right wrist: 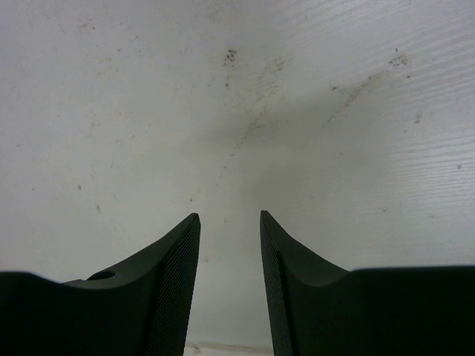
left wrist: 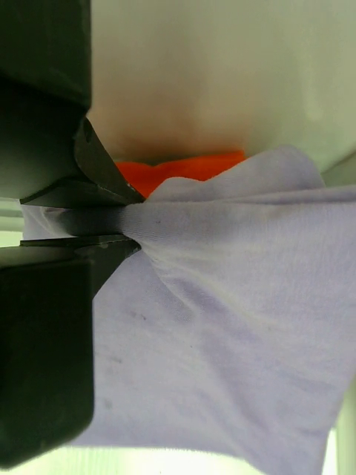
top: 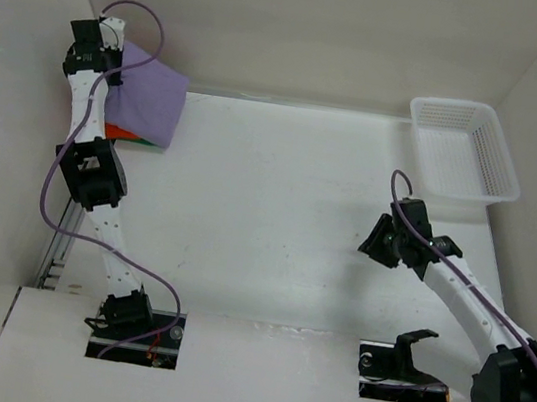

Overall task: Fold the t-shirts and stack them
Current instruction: Put the neatly folded tshirt into the corner of the board with the left arm

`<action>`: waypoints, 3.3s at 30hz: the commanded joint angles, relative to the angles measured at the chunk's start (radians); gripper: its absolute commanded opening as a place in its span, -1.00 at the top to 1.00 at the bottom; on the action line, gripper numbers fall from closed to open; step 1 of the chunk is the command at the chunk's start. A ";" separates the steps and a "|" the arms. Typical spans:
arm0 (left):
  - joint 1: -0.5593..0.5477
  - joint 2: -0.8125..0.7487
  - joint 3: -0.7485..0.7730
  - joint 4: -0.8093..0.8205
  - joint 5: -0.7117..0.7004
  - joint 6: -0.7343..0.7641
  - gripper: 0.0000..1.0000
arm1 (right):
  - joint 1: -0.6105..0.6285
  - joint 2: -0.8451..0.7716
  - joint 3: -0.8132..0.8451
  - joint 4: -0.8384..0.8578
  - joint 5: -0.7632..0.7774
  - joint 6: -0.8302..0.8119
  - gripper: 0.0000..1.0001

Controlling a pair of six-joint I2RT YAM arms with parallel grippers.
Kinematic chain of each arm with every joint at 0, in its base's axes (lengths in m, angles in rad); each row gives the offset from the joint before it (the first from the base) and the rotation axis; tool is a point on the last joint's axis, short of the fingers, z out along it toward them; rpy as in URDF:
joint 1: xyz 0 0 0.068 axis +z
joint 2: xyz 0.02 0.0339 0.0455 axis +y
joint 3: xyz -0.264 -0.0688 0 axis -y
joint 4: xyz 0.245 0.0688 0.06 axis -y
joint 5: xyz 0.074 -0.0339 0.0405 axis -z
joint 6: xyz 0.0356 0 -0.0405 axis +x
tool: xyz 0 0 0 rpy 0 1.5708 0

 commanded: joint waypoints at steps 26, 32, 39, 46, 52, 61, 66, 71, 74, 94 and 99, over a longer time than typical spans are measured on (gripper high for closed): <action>0.029 -0.088 -0.090 0.266 -0.307 0.197 -0.05 | 0.187 0.264 0.229 0.000 -0.024 -0.063 0.02; -0.084 -0.298 -0.357 0.297 -0.226 0.208 -0.08 | 0.202 0.252 0.226 0.005 -0.018 -0.063 0.00; -0.213 -0.514 -0.578 0.246 -0.175 0.180 -0.12 | 0.219 0.165 0.186 0.005 -0.002 -0.049 -0.08; -0.429 -0.793 -0.816 -0.005 0.006 0.068 -0.28 | 0.214 -0.054 0.091 -0.034 0.050 -0.026 -1.00; -0.604 -1.059 -1.122 -0.170 0.097 0.037 -0.34 | 0.191 -0.252 0.001 -0.148 0.048 -0.003 -1.00; -0.381 -1.441 -1.524 -0.213 0.297 -0.008 -0.37 | 0.329 -0.294 0.010 -0.259 0.087 0.055 -1.00; -0.202 -1.610 -1.561 -0.213 0.411 -0.042 -0.41 | 0.421 -0.251 0.017 -0.305 0.160 0.071 -1.00; -0.125 -1.680 -1.561 -0.216 0.425 -0.045 -0.39 | 0.463 -0.240 0.019 -0.313 0.185 0.075 -1.00; -0.123 -1.706 -1.551 -0.251 0.443 -0.055 -0.38 | 0.470 -0.257 0.019 -0.313 0.191 0.075 -1.00; -0.094 -1.802 -1.537 -0.288 0.549 -0.082 -0.41 | 0.496 -0.378 0.016 -0.319 0.217 0.089 -1.00; -0.100 -1.799 -1.538 -0.286 0.549 -0.084 -0.42 | 0.513 -0.380 0.016 -0.328 0.235 0.094 -1.00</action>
